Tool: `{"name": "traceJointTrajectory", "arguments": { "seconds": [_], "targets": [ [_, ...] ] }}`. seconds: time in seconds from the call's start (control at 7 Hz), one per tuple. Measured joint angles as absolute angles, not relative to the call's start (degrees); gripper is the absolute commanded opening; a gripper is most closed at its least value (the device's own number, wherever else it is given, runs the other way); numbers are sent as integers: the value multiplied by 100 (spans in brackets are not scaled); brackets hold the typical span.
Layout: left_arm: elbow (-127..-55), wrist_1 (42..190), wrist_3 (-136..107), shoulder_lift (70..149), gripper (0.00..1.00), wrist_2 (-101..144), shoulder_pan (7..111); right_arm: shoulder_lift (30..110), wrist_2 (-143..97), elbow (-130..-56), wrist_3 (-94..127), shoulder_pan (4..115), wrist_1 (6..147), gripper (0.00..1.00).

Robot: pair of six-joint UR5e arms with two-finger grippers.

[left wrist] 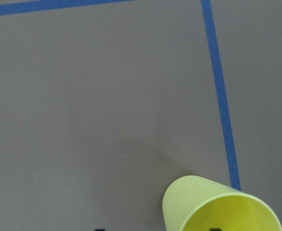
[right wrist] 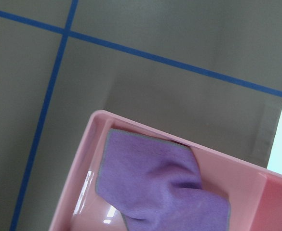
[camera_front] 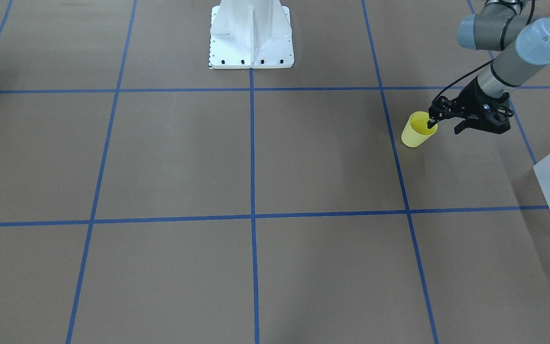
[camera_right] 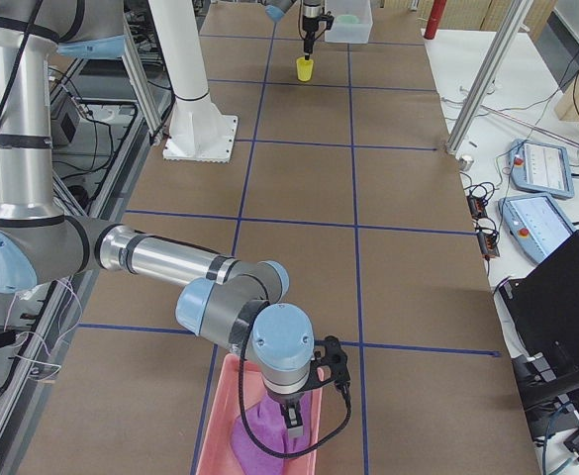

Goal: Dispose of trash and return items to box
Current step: 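Move the left gripper to the yellow cup and grasp it, then carry the yellow cup with the left gripper into the clear box beside the bowl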

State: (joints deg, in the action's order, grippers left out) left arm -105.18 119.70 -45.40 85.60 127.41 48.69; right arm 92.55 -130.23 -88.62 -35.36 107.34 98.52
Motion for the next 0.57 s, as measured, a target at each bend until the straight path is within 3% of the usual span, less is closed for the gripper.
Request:
{"name": "traceJointTrajectory", "arguments": {
  "seconds": [0.57],
  "targets": [
    [-10649,11951,-4611,8585,0,12858,4860,9057,-13778,-10066,-801,9050,9680,100]
  ]
}}
